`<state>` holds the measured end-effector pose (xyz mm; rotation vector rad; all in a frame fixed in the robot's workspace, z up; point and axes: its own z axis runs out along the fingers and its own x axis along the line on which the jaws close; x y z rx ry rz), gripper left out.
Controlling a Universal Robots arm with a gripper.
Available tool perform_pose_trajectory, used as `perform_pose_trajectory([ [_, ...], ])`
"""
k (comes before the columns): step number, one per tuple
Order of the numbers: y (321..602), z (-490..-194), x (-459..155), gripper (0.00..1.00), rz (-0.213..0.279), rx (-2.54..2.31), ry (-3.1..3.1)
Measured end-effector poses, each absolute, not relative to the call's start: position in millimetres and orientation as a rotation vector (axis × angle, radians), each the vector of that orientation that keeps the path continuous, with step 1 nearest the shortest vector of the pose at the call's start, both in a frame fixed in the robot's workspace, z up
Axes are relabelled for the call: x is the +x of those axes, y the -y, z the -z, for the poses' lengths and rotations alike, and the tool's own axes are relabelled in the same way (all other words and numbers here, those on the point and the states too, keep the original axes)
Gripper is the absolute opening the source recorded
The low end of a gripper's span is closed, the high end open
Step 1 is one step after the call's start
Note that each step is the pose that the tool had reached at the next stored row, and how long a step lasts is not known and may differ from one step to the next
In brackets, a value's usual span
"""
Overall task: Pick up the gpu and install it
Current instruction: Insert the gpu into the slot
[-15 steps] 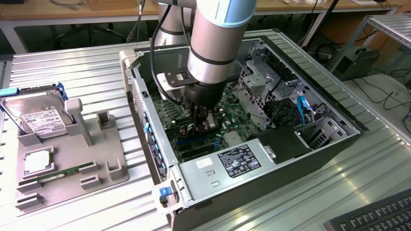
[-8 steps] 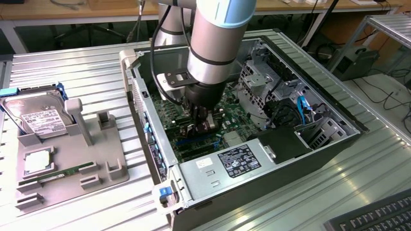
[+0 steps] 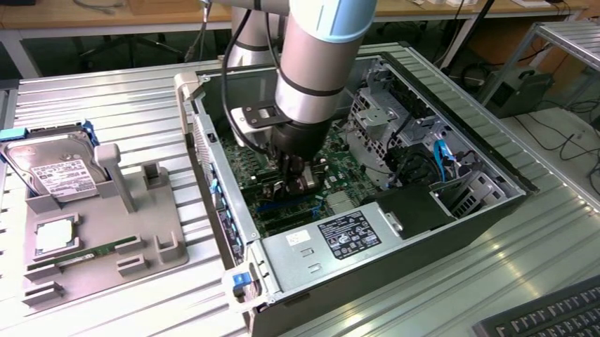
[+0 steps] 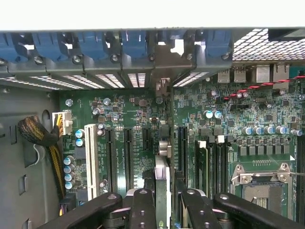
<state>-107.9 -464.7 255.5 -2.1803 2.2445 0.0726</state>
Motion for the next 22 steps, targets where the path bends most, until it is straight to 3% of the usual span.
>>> perform_pose_trajectory([
  [22,464.8,-255.8,-99.1,0.26,-0.061,-2.213,-2.281],
])
